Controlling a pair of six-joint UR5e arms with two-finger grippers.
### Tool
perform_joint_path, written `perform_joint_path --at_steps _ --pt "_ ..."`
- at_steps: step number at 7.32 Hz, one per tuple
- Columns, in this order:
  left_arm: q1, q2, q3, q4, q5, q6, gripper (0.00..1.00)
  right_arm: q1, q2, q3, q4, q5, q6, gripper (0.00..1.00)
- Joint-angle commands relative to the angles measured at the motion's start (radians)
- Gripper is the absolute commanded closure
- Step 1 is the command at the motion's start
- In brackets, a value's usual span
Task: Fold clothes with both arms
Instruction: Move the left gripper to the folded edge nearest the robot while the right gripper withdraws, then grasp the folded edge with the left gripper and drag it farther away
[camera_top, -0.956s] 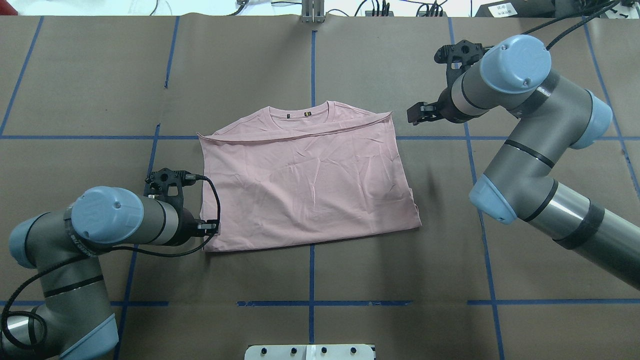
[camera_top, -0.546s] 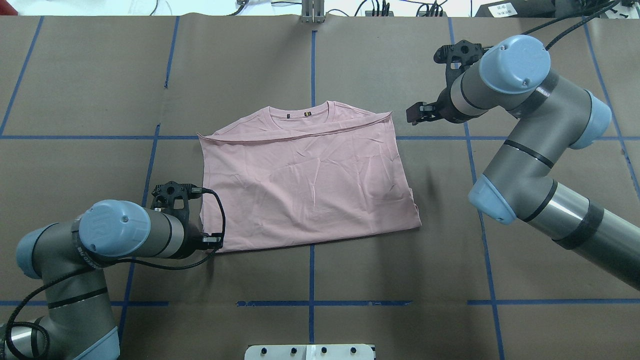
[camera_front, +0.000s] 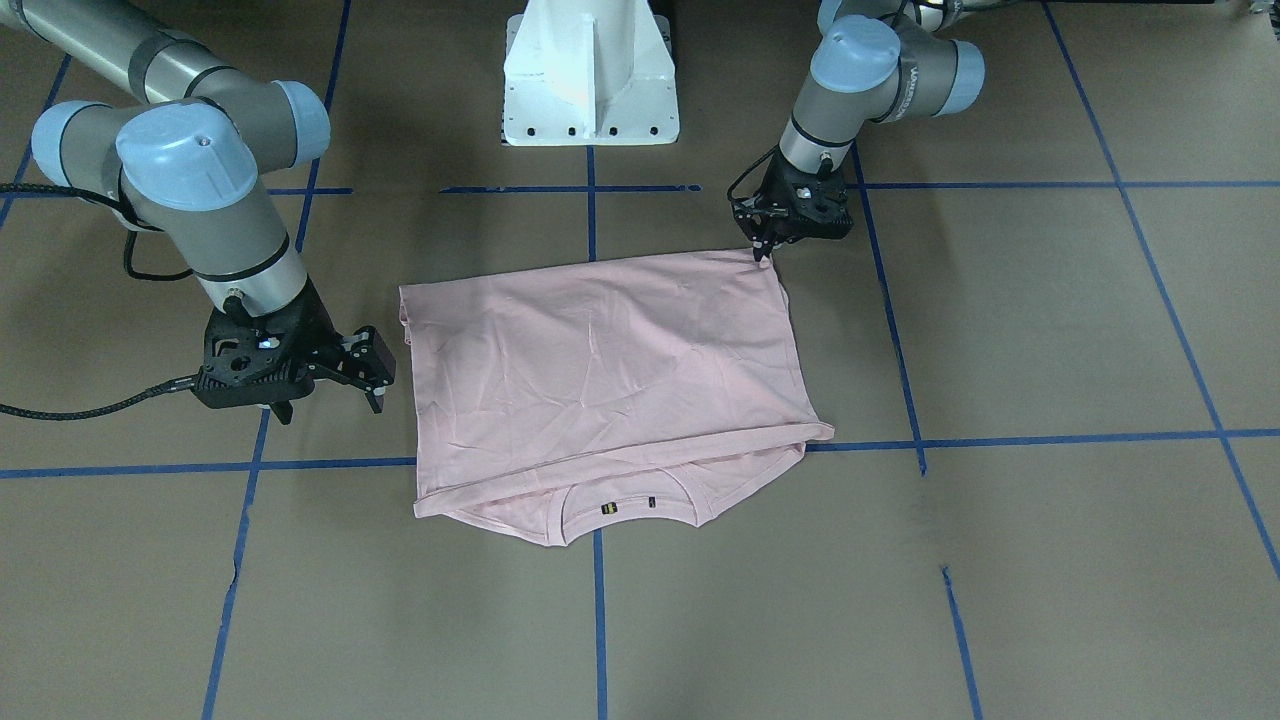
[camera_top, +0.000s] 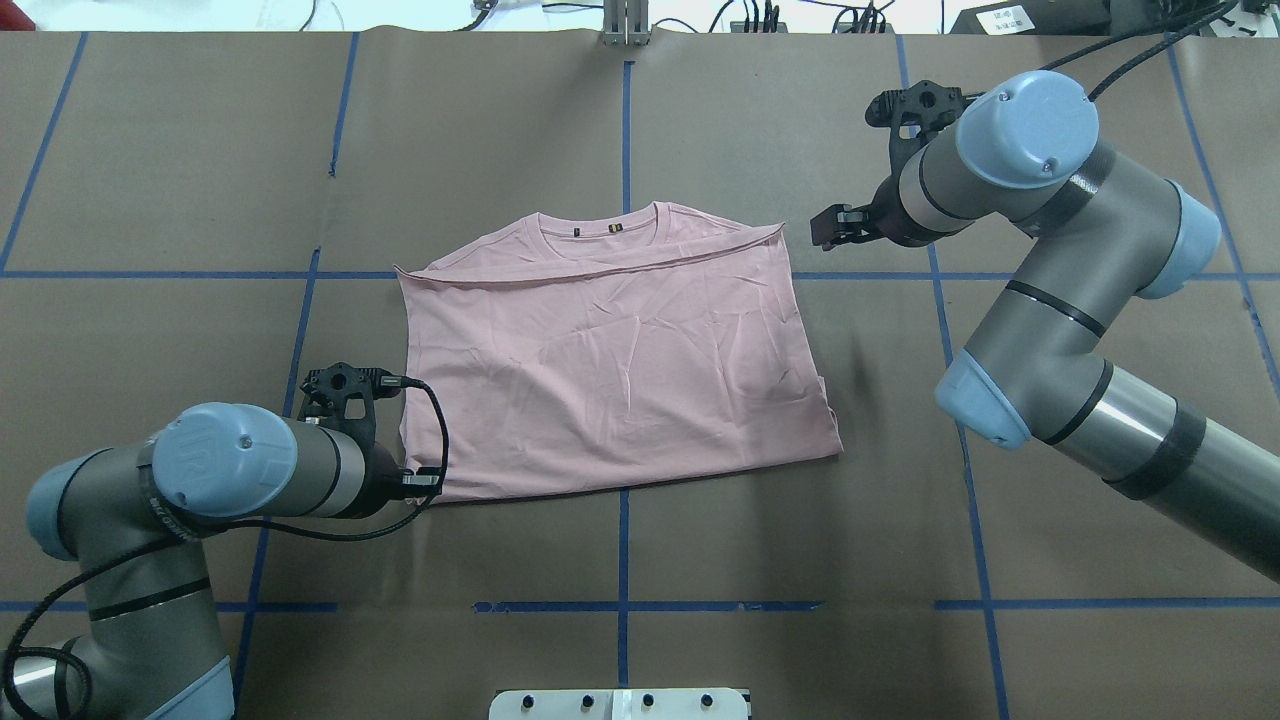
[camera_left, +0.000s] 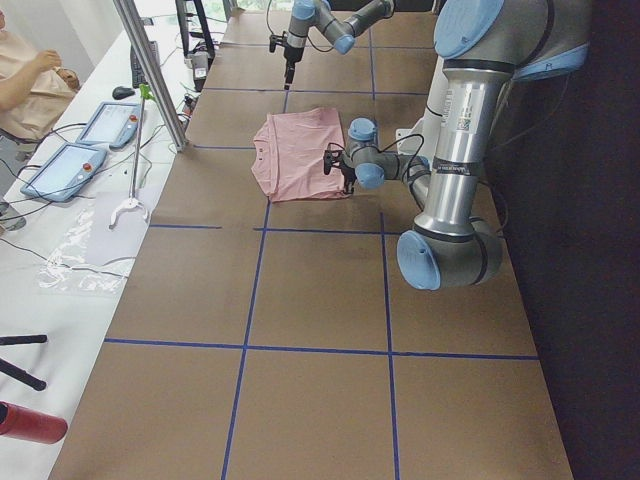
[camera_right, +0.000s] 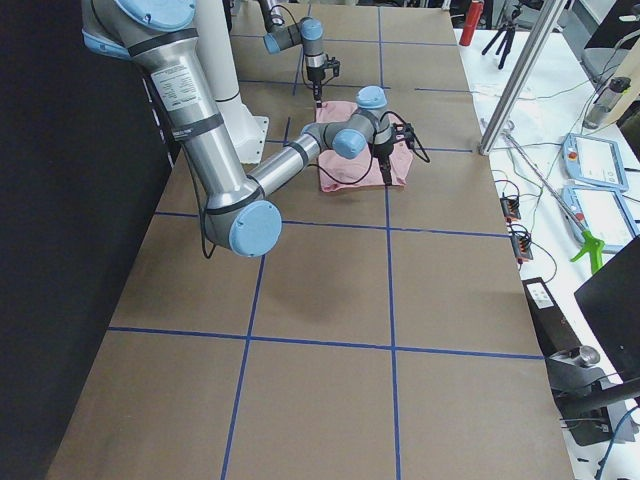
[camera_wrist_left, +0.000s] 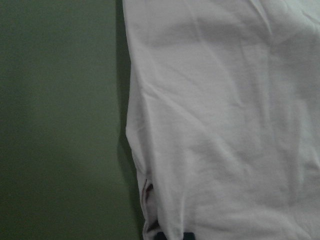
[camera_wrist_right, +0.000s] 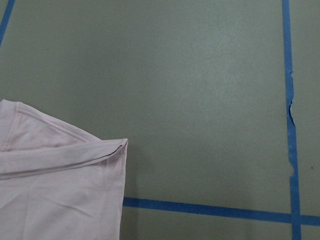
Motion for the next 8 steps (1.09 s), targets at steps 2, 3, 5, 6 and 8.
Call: perform_joint_path --at_steps 2,3,5,6,8 --pt "-0.122 0.030 -0.025 0.006 0.004 0.217 1.00 -0.009 0.005 -0.005 0.001 -0.007 0.000 0.00" --pt "-0.219 0.027 0.019 0.008 0.001 0.324 1.00 -0.009 0.006 -0.007 0.001 -0.007 0.001 0.00" --pt "-0.416 -0.082 0.207 -0.003 -0.001 0.557 1.00 -0.012 0.008 -0.011 0.001 -0.007 0.003 0.00" --pt "-0.488 -0.209 0.383 -0.007 -0.001 0.642 1.00 -0.015 0.009 -0.011 0.001 -0.007 0.009 0.00" --pt "-0.556 -0.429 0.806 -0.239 0.001 0.653 1.00 -0.018 0.012 -0.013 0.001 -0.008 0.020 0.00"
